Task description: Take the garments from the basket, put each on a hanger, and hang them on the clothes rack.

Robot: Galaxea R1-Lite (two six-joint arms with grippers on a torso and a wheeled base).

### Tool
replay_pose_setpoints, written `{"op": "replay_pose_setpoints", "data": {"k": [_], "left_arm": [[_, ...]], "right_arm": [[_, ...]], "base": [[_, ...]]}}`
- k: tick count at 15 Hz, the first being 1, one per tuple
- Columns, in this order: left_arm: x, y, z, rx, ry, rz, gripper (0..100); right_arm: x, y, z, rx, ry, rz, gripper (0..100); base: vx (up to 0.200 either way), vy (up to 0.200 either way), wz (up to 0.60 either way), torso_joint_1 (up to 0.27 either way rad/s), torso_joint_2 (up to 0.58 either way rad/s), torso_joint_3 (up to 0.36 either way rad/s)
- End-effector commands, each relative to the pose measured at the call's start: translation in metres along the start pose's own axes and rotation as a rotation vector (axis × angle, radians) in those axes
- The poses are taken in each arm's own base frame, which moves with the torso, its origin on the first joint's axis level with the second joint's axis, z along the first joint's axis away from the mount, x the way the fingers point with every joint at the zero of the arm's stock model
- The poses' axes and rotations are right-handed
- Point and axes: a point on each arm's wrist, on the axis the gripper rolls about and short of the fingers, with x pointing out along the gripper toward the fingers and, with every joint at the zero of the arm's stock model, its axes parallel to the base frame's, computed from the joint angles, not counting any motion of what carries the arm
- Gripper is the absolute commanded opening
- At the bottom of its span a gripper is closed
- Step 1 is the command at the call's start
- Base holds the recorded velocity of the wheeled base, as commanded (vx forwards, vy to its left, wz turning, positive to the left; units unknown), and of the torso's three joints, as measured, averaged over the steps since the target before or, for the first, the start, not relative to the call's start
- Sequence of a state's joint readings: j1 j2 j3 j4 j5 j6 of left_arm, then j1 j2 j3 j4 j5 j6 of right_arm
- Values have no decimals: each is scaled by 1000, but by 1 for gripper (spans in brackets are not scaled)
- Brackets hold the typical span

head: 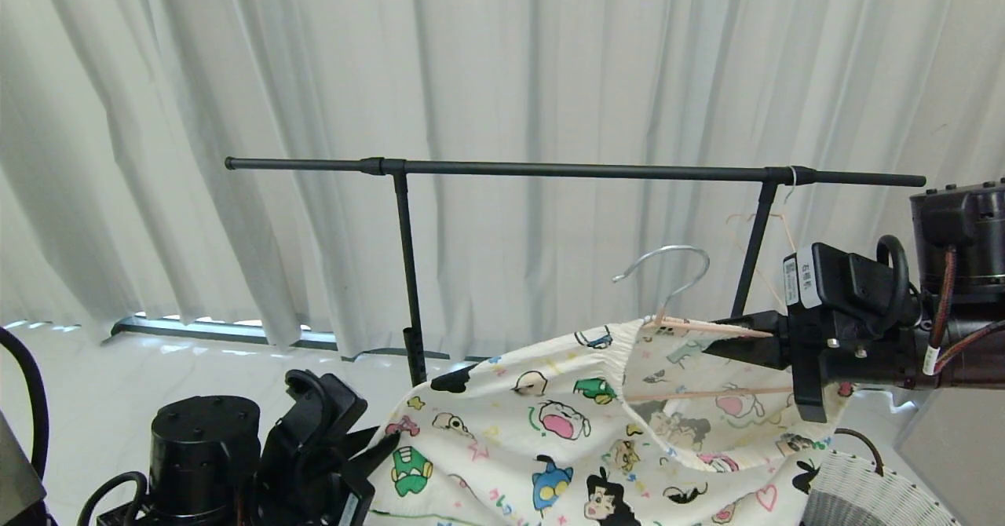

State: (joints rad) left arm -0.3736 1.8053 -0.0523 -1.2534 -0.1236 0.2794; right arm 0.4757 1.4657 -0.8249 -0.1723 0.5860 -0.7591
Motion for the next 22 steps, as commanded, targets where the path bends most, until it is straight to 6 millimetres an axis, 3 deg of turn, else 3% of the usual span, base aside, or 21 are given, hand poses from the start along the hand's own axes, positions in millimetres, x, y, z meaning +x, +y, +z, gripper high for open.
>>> {"op": "replay_pose_setpoints", "data": {"k": [1,5,10,11,14,18,22], "left_arm": [[1,18,-13,-52,60,74,0],[-8,23,-23,-81,101,110,0],[-8,20,-17,-59,51,103,0],[-8,21,-15,-58,34,108,100],[-9,22,-11,-59,-9,122,100],[-8,24,-5,-73,-71,146,100],[-3,19,-7,-66,28,387,100]], "right_arm": [[-1,-1,0,1,-2,-6,0],[-1,-1,1,30,-5,-7,0],[-1,-2,3,66,-18,-16,0],[-1,-2,3,66,-18,-16,0],[-6,-7,-2,79,-2,-48,0],[-33,-27,-18,219,45,-200,0],[-53,-21,-39,431,203,-427,0]], "base": [[0,0,0,0,0,0],[0,0,0,0,0,0],[0,0,0,0,0,0],[0,0,0,0,0,0],[0,0,0,0,0,0],[0,0,0,0,0,0],[0,0,0,0,0,0]]}}
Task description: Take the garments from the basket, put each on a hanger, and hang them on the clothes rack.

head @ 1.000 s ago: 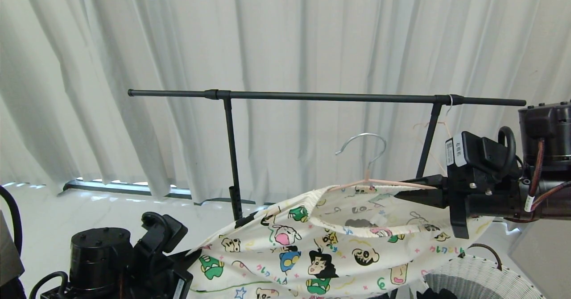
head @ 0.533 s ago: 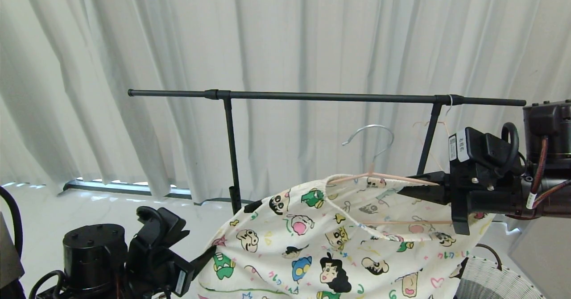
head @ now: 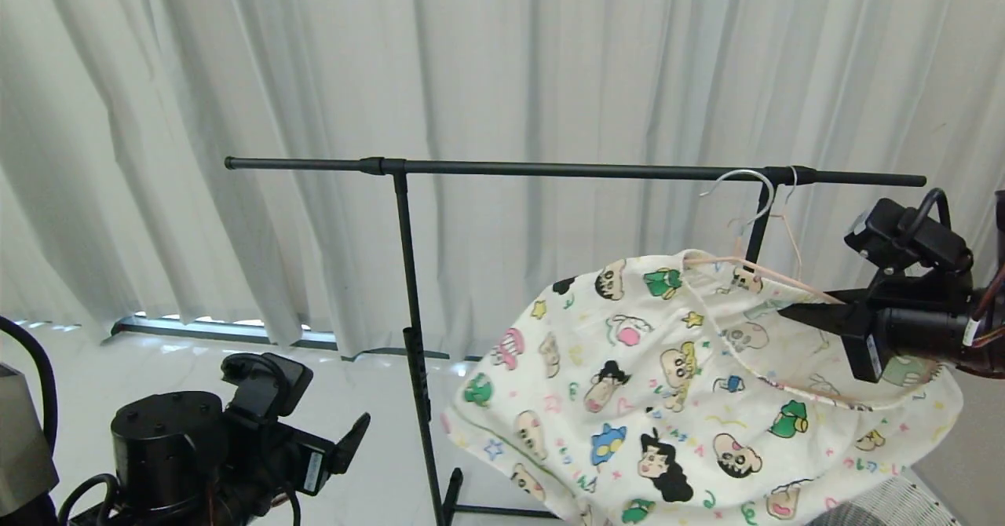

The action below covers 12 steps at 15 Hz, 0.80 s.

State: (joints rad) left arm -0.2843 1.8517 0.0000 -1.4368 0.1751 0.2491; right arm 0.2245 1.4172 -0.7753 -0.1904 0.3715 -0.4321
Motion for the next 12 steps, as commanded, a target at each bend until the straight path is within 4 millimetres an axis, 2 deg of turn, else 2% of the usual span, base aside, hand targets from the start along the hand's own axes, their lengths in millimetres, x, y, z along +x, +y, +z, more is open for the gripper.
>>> {"op": "replay_pose_setpoints", "data": {"k": [1,5,8,12], "left_arm": [[0,-5,1,8,-4,-10,100],[-1,-5,5,12,-31,-31,100],[-4,-3,6,28,-25,35,100],[-8,-3,11,36,-56,44,100]], "right_arm": [[-7,0,-8,67,41,-73,0],[-4,-1,-16,142,148,-190,0],[3,-6,-19,243,213,-317,0],[23,-22,1,380,167,-398,0]], "base": [[0,0,0,0,0,0],[0,0,0,0,0,0],[0,0,0,0,0,0],[0,0,0,0,0,0]]}}
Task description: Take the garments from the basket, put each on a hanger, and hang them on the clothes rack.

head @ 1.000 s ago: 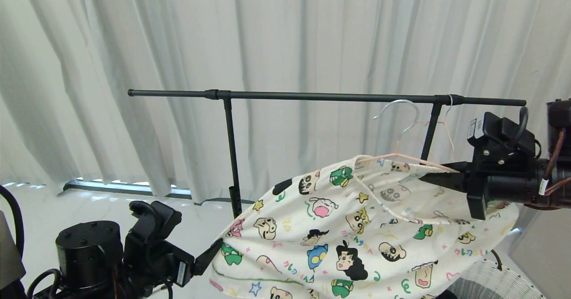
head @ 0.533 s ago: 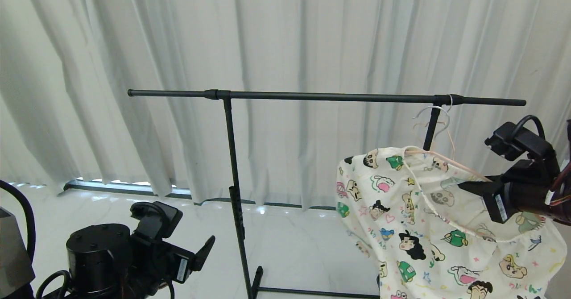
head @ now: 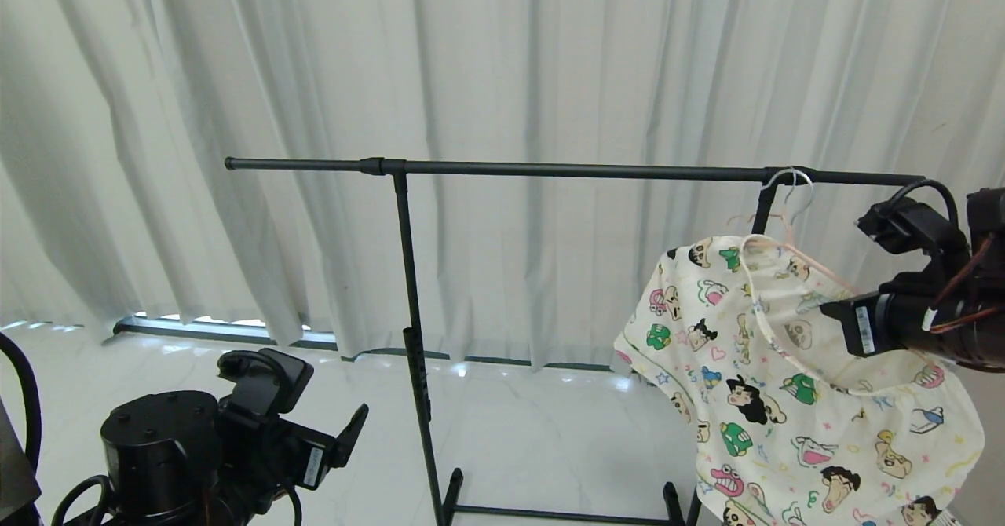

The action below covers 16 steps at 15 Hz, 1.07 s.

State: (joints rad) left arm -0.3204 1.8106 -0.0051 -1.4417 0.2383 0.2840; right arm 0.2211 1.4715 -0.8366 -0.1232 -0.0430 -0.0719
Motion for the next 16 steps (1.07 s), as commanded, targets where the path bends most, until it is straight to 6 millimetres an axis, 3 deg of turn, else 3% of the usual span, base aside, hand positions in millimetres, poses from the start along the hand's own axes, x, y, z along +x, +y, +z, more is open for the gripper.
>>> {"op": "replay_pose_setpoints", "data": {"k": [1,3,5,14,16], "left_arm": [[-2,1,2,-3,-15,2,100],[-3,0,4,-3,-27,-4,100],[-5,-4,7,1,-45,-27,100],[-9,-17,11,26,-69,-84,100],[-9,-17,11,26,-69,-83,100]], "right_arm": [[21,0,15,14,-1,-25,0],[34,-2,24,15,-4,-76,0],[41,-2,24,15,6,-101,0],[45,-2,23,14,13,-101,0],[45,-2,23,14,12,-101,0]], "base": [[0,0,0,0,0,0],[0,0,0,0,0,0],[200,0,0,-2,-2,5],[200,0,0,3,1,0],[200,-200,0,7,7,-2]]}}
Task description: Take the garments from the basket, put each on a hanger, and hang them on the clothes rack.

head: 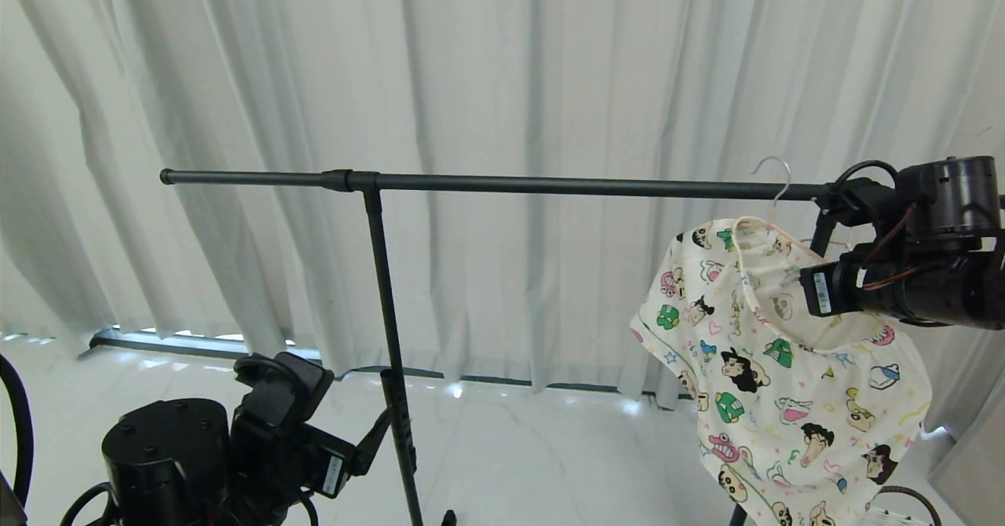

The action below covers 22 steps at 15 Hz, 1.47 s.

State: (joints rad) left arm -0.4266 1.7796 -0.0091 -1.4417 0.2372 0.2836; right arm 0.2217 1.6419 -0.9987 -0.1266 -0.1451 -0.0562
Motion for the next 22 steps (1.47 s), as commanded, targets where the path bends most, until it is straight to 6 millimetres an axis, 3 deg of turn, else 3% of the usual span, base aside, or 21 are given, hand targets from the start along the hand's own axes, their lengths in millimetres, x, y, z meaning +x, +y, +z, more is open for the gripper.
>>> {"op": "replay_pose_setpoints", "data": {"k": [1,4,12,22], "left_arm": [[0,0,0,-1,-1,-1,100],[0,-1,0,1,-3,-6,100],[-2,0,2,-2,-12,-2,100],[-1,-1,2,-1,-10,-4,100]], "right_arm": [[1,0,0,-1,2,2,0],[4,1,1,-1,3,2,0],[42,6,10,-9,26,-2,0],[50,12,4,-23,75,10,0]], "base": [[0,0,0,0,0,0],[0,0,0,0,0,0],[0,0,0,0,0,0],[0,0,0,0,0,0]]}}
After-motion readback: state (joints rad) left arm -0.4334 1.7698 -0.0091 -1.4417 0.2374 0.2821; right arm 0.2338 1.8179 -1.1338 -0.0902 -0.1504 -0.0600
